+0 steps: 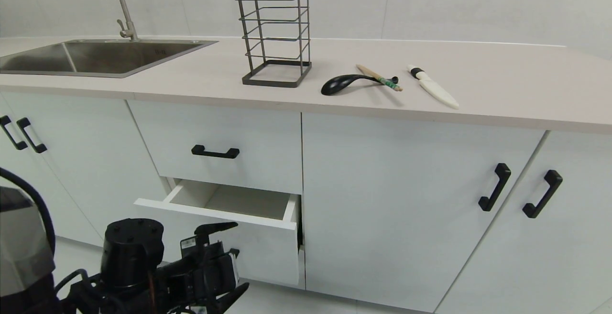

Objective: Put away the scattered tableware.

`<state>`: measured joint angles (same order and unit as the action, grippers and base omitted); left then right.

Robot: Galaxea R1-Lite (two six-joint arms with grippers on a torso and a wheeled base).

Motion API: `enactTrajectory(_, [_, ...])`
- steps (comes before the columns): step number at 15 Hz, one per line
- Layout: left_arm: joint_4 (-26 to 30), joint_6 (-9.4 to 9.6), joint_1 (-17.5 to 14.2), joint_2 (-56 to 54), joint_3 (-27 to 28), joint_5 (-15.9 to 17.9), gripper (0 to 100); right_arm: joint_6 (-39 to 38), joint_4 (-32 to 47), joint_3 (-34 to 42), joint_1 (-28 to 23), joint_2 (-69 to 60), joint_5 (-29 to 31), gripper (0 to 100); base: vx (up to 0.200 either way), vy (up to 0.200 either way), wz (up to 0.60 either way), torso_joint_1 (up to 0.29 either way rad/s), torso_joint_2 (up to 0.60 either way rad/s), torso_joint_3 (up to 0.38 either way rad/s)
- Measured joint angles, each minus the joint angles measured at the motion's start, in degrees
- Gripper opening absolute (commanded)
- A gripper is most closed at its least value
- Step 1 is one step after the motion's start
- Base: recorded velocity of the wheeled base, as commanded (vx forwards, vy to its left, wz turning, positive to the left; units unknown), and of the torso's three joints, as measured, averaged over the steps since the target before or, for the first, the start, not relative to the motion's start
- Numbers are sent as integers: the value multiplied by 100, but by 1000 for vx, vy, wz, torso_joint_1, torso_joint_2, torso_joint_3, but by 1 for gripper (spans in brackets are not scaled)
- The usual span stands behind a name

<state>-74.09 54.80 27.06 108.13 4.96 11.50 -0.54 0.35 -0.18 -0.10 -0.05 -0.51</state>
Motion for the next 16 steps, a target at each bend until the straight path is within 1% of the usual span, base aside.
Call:
enactTrajectory(1, [20, -4, 2, -11, 156, 0, 100, 0, 0, 0, 0, 0, 0, 0, 0, 0, 0, 0, 0, 0])
enactTrajectory(3, [37, -2, -89, 166, 490, -1, 100, 0, 0, 0, 2, 0, 0, 0, 0, 0, 0, 0, 0, 0])
enactTrajectory(6, [41, 9, -278, 844, 1056, -9, 100, 0, -2, 0, 0, 0, 0, 0, 0, 0, 0, 0, 0, 0])
enactTrajectory(9, [37, 13, -339, 1449, 1465, -1, 100, 0, 0, 0, 0, 0, 0, 0, 0, 0, 0, 0, 0, 0])
enactTrajectory(12, [-77, 29, -336, 1642, 1314, 0, 100, 0, 0, 0, 2, 0, 0, 0, 0, 0, 0, 0, 0, 0])
enactTrajectory(14, [-119, 29, -336, 1547, 914, 5, 100, 0, -2, 0, 0, 0, 0, 0, 0, 0, 0, 0, 0, 0])
enactTrajectory(16, [-24, 11, -334, 1309, 551, 7, 100, 0, -2, 0, 0, 0, 0, 0, 0, 0, 0, 0, 0, 0])
